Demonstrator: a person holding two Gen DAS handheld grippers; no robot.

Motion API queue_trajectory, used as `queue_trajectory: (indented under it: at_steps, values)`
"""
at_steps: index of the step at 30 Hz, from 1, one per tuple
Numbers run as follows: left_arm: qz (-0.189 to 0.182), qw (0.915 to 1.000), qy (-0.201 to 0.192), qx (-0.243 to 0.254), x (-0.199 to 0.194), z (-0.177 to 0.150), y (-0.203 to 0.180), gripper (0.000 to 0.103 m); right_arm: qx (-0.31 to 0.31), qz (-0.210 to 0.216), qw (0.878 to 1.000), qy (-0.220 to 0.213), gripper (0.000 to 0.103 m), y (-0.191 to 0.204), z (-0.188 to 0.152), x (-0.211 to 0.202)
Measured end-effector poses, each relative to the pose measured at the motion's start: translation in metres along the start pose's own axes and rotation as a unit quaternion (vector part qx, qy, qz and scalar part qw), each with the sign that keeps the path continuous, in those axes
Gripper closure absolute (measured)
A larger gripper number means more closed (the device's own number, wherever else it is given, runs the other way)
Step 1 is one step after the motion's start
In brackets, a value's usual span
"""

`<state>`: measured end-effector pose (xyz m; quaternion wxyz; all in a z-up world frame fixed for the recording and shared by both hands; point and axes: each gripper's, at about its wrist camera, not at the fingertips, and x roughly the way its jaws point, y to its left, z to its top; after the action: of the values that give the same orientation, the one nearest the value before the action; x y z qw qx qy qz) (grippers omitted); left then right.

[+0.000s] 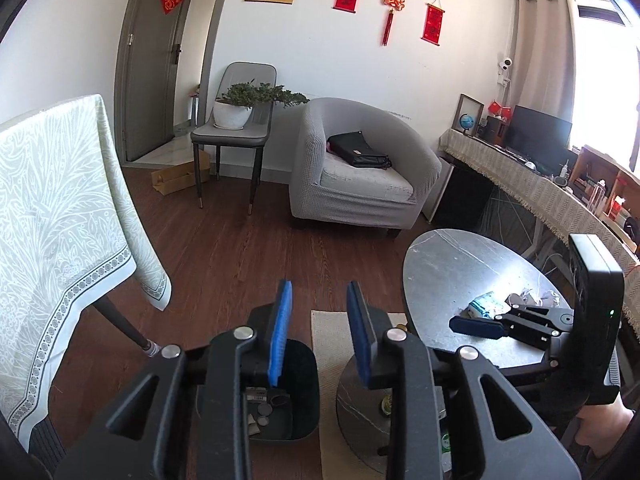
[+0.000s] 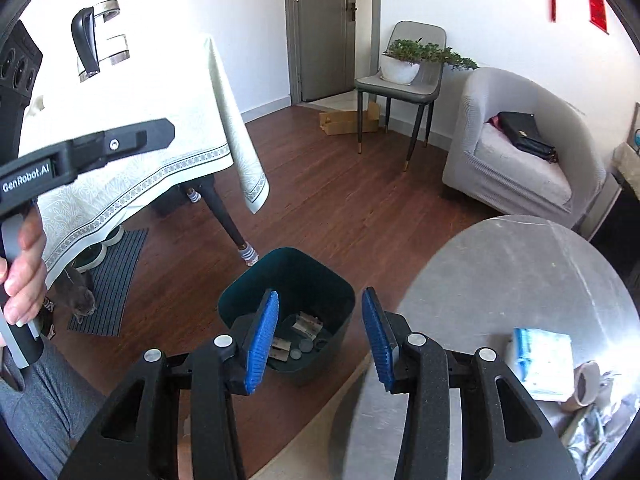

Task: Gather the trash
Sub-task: 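Move both open tools back over the table, then close the left tool on the blue-and-white wipes pack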

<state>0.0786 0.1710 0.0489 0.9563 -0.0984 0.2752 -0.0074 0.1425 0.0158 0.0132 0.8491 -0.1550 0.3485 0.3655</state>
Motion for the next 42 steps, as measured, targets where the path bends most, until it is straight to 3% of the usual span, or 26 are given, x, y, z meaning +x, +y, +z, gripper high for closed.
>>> queue_trajectory:
  at_steps: [2, 6, 11, 16, 20, 24, 30, 34, 36, 42]
  values:
    - [-0.011, 0.9999, 0.007, 0.009, 0.009, 0.000, -0.017, 0.067, 0.002, -0.015, 1.000, -0.008, 0.059, -0.018, -0.004, -0.014]
    - [-0.032, 0.9991, 0.020, 0.020, 0.024, -0.002, -0.049, 0.051, 0.019, -0.043, 0.999, -0.023, 0.059, -0.055, -0.016, -0.035]
    - [-0.052, 0.9974, 0.033, 0.039, 0.042, -0.004, -0.088, 0.047, 0.051, -0.060, 0.996, -0.032, 0.059, -0.099, -0.034, -0.052]
    - [-0.061, 0.9959, 0.044, 0.050, 0.058, -0.009, -0.125, 0.036, 0.079, -0.072, 0.993, -0.040, 0.059, -0.133, -0.045, -0.068]
    - [-0.072, 0.9941, 0.056, 0.059, 0.070, -0.014, -0.153, 0.033, 0.104, -0.079, 0.990, -0.051, 0.055, -0.156, -0.051, -0.082]
    - [-0.083, 0.9918, 0.070, 0.067, 0.082, -0.019, -0.176, 0.029, 0.128, -0.087, 0.986, -0.062, 0.043, -0.178, -0.061, -0.096]
    - [-0.094, 0.9882, 0.112, 0.045, 0.111, -0.029, -0.193, 0.028, 0.173, -0.100, 0.978, -0.068, 0.040, -0.212, -0.082, -0.112]
    - [-0.078, 0.9871, 0.135, 0.038, 0.127, -0.035, -0.203, 0.028, 0.194, -0.107, 0.973, -0.066, 0.040, -0.227, -0.095, -0.120]
    - [-0.060, 0.9881, 0.135, 0.043, 0.130, -0.038, -0.209, 0.028, 0.202, -0.109, 0.971, -0.063, 0.040, -0.235, -0.103, -0.122]
    - [-0.049, 0.9877, 0.140, 0.048, 0.139, -0.040, -0.224, 0.025, 0.221, -0.109, 0.968, -0.056, 0.040, -0.250, -0.120, -0.127]
